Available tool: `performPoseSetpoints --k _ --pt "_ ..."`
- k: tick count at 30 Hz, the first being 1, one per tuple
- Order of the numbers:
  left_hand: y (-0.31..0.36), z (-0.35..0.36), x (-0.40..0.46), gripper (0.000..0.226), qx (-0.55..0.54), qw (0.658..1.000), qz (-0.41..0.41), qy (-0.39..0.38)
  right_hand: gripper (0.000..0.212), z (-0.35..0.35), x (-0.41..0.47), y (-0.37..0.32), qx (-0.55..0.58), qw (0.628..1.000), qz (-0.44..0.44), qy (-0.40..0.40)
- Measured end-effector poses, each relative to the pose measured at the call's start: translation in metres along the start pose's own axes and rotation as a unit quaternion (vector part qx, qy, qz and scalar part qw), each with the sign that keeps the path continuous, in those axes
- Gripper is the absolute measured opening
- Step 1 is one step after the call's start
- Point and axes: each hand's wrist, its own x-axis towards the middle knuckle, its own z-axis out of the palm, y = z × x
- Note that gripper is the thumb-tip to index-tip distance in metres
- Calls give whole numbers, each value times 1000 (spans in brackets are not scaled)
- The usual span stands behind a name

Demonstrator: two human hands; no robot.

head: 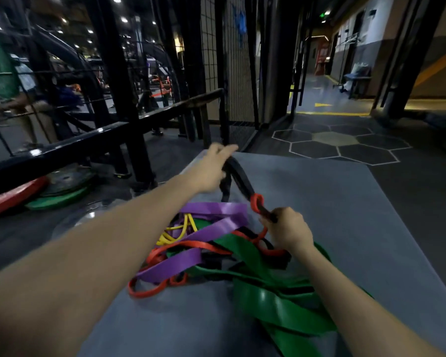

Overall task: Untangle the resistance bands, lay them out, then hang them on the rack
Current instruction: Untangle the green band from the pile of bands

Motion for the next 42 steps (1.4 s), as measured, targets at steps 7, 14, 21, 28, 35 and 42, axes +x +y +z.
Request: performPoseSetpoints --k 7,14,21,28,35,42 --pt "-7 49 -90 40 -35 993 -34 -111 63 2 -21 3 -182 976 -79 86" --pt "-27 54 -123 33 68 981 -134 -125 40 44 -43 -26 -209 952 -204 -87" --pt "-41 50 -125 36 -99 967 -234 8 30 55 -37 -25 -195 964 -180 -25" --pt "-60 20 -121 25 -149 920 -340 122 30 26 -33 -46 55 936 -300 176" --pt "-58 3 -140 29 -4 911 -409 57 27 -7 -47 -70 192 914 -287 212" --pt "-20 30 -130 44 -178 981 -82 -12 28 -10 -59 -70 220 912 -282 199"
